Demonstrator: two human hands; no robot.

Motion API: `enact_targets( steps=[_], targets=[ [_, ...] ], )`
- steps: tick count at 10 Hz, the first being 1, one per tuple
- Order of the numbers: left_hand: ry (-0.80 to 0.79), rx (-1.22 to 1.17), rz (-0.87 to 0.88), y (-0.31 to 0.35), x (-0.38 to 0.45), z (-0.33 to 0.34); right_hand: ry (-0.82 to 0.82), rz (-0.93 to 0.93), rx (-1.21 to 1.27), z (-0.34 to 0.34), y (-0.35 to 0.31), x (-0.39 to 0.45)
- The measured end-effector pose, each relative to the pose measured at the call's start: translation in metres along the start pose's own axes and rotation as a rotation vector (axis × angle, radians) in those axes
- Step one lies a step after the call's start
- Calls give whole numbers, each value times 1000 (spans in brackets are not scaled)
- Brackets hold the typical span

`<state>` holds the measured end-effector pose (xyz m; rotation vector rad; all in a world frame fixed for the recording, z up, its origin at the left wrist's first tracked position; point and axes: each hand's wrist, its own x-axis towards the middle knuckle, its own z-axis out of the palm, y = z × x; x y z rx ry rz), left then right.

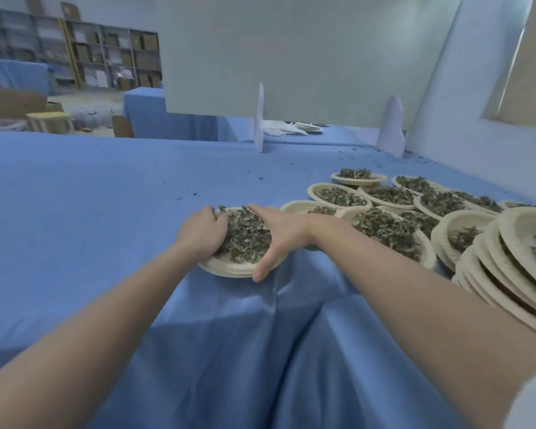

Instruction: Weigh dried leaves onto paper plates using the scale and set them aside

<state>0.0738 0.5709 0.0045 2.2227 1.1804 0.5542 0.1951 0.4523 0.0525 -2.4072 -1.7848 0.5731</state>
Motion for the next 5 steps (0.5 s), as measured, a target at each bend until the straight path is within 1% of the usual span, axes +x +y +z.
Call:
enact_targets(
  steps=[1,2,3,4,5],
  targets=[
    [3,33,-1,-2,1,7,-19,9,-13,3,1,2],
    [23,99,-53,5,-3,3,-23,33,0,2,-1,1],
    [103,203,2,22,-12,-5,-10,43,32,-6,0,-8],
    [140,155,125,55,-30,-10,38,35,51,-19,-1,-34],
    [88,-23,291,97,-55,-6,109,16,116,-25,3,-69]
  ],
)
